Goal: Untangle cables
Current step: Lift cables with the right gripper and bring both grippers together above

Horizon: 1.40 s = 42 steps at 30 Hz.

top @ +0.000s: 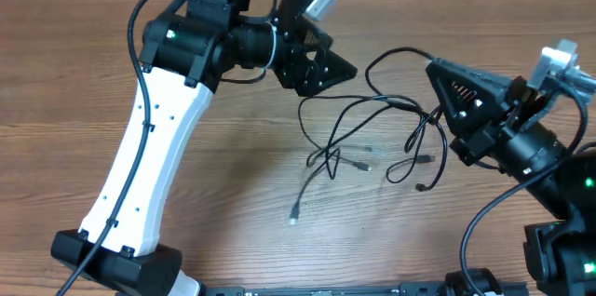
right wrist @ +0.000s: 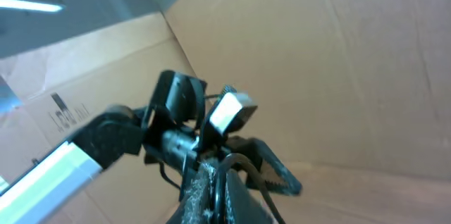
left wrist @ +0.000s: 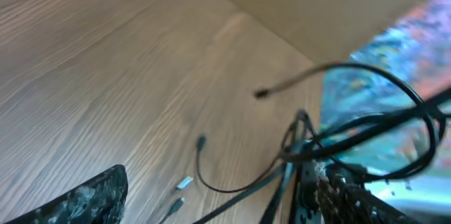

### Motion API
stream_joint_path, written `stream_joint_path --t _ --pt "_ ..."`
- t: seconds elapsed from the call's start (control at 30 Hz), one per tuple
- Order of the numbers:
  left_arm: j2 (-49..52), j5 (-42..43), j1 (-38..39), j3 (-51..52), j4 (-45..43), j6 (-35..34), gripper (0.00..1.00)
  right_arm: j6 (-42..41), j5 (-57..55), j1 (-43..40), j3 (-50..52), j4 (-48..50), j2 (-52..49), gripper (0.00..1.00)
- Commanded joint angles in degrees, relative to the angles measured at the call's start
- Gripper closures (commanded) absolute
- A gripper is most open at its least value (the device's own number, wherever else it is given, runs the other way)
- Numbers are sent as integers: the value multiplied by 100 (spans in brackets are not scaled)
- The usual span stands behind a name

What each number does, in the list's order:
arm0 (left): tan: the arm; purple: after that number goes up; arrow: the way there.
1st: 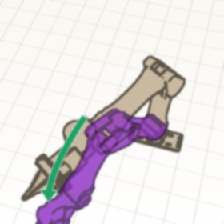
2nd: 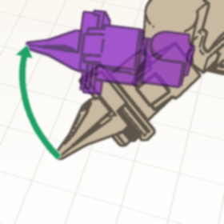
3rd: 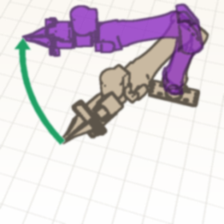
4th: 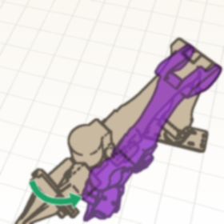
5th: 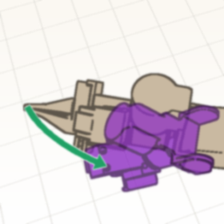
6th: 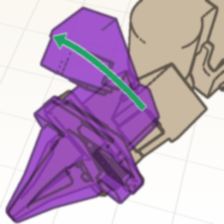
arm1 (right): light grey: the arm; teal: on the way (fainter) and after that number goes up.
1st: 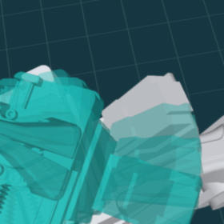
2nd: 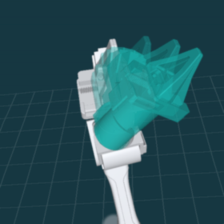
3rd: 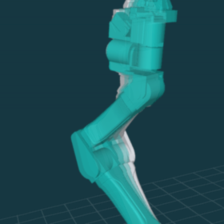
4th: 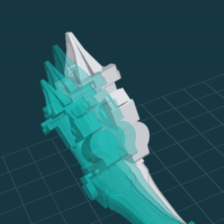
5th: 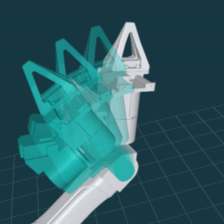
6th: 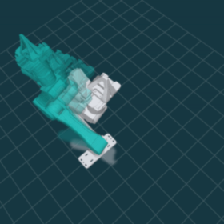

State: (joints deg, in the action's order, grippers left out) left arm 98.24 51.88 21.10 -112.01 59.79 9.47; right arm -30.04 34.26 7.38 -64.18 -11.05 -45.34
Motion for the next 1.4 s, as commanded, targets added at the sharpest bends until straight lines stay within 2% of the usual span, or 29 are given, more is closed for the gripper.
stream_joint_path --t 0.0,0.1,0.27,0.37,0.4,0.47,0.5,0.53,0.6,0.93,1.2,1.3,1.37 --pt "-85 417 254 -4 -20 911 14 -474 81 0 -120 240 -96 96" --pt "-85 -105 387 -7 -240 911 28 -693 922 0 -120 538 -131 96" --pt "-85 -120 503 -4 -719 673 25 -730 1478 0 -120 717 -129 96" --pt "-66 -190 581 -4 -999 599 33 -728 1580 0 -120 717 -129 96" --pt "-55 -302 599 -4 -1097 525 38 -728 1624 0 -120 717 -129 96" --pt "-35 -785 603 -4 -1274 243 59 -726 1768 0 -120 717 -129 96" --pt "-24 -1174 605 -4 -1360 -33 75 -723 1893 0 -120 737 -129 96" --pt "-20 -1370 605 -4 -1405 -203 84 -721 1971 0 -120 745 -129 96" --pt "-9 -1663 603 -4 -1545 -570 96 -654 2212 0 -120 785 -129 96" --pt "-11 -1543 627 -4 -2402 -1335 96 -570 2802 0 -114 704 -133 96" --pt "-11 -234 632 -4 -2837 -1353 95 -398 2774 -2 -114 413 -225 96" --pt "-11 98 634 -4 -2820 -1351 82 -400 2774 -2 -114 426 -302 96" --pt "-9 295 669 -4 -2811 -1351 78 -404 2776 0 -114 479 -350 96"
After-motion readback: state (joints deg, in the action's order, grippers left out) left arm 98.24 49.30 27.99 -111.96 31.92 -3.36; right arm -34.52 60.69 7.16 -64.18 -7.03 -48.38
